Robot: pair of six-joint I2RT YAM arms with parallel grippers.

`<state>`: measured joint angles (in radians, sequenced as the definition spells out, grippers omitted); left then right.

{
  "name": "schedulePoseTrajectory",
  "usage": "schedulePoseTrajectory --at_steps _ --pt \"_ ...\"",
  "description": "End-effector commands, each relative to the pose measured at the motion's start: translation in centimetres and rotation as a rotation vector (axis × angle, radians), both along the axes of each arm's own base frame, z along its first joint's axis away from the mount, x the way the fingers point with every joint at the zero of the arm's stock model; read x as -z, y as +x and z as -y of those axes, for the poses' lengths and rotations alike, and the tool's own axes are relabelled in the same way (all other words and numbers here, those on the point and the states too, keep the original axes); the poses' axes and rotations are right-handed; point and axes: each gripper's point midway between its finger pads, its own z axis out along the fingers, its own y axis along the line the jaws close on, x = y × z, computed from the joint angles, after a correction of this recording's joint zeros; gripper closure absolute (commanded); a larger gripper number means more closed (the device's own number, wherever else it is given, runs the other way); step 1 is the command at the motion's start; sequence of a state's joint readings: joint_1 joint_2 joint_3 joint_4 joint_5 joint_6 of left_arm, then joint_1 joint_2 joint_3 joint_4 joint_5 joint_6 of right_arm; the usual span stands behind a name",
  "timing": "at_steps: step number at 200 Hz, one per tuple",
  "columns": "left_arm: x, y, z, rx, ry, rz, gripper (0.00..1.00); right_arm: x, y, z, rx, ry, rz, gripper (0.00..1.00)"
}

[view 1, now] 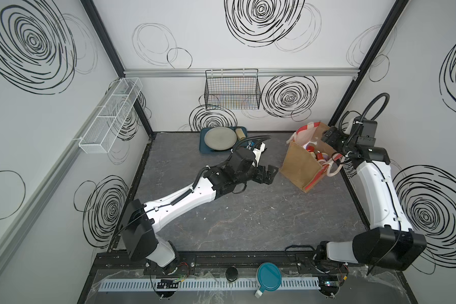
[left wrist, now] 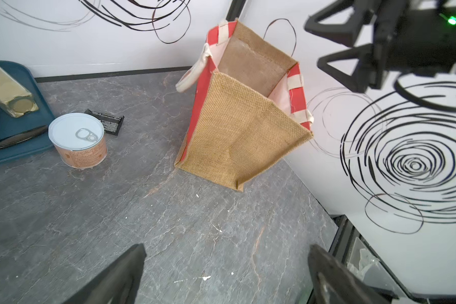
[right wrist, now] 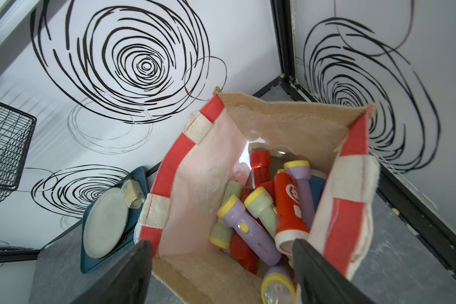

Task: Put the flashlights into the tote bags
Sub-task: Place the flashlight in the canvas bag, then move the canvas bag to the center of the board.

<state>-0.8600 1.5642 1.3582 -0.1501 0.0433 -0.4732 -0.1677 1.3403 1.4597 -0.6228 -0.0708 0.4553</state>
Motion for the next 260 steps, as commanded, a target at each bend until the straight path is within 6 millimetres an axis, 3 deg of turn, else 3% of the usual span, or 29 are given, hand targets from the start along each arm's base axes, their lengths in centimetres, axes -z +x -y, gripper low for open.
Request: schedulePoseTrajectory --at_steps 1,33,77,118,164,203,260 --pt "-1.2 2.4 1.5 -0.026 -0.071 0.0 0.02 1.7 -3.1 1.5 0.062 0.042 -0.103 0.13" --pt "-1.8 5.3 4.6 -0.019 -0.126 -0.014 0.04 3.1 -4.2 2.7 0.094 0.119 -0.134 0.11" --pt "-2.1 9.4 8.7 -0.034 -0.286 -0.029 0.07 5.4 -4.0 3.1 0.086 0.196 -0.172 0.12" --pt "-0.7 12.1 12.2 -0.04 -0.354 -0.019 0.09 8.0 -4.2 3.8 0.097 0.224 -0.209 0.14" --pt "-0.1 14.8 13.2 -0.072 -0.475 -0.002 0.14 9.3 -3.8 4.3 0.123 0.235 -0.249 0.17" --pt "1.6 16.0 14.5 -0.054 -0.514 -0.009 0.35 10.0 -3.3 4.9 0.134 0.246 -0.273 0.24" --pt "1.7 15.3 14.7 -0.011 -0.517 -0.007 0.74 11.4 -2.7 5.3 0.133 0.262 -0.286 0.5"
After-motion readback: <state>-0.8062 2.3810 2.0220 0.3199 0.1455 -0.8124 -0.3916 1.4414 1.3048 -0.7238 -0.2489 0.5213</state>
